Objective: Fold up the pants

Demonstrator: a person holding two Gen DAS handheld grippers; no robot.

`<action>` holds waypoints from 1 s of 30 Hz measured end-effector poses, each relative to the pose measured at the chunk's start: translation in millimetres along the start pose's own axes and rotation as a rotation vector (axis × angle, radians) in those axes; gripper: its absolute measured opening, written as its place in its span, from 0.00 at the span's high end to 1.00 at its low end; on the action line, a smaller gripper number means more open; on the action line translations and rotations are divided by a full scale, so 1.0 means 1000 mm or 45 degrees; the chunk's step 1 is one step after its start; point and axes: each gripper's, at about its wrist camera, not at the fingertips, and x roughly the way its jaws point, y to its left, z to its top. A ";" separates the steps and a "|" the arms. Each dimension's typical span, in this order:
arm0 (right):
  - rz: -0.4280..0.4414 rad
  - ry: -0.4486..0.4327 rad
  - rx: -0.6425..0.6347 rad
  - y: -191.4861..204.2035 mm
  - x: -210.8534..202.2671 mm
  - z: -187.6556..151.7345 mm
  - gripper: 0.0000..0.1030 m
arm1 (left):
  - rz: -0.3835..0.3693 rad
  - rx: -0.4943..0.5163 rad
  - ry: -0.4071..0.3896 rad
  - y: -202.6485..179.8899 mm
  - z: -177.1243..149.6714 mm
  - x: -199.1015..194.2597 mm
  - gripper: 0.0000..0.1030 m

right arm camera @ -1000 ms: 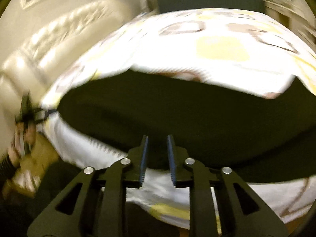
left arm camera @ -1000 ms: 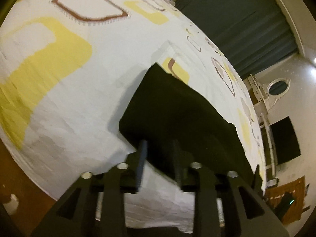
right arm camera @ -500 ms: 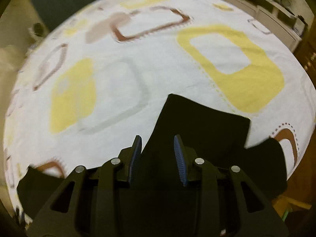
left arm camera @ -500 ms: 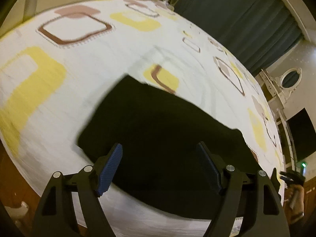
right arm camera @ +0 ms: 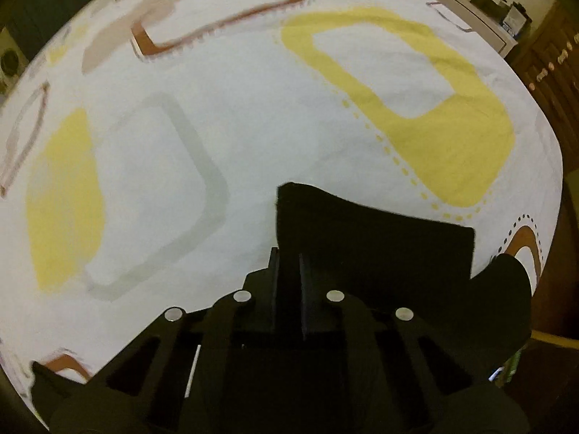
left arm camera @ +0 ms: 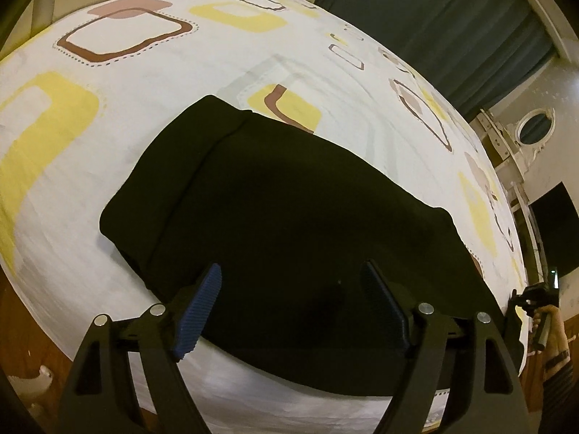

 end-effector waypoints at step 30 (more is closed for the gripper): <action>0.901 -0.336 0.453 -0.296 -0.011 -0.137 0.93 | 0.065 0.016 -0.056 -0.010 -0.016 0.003 0.21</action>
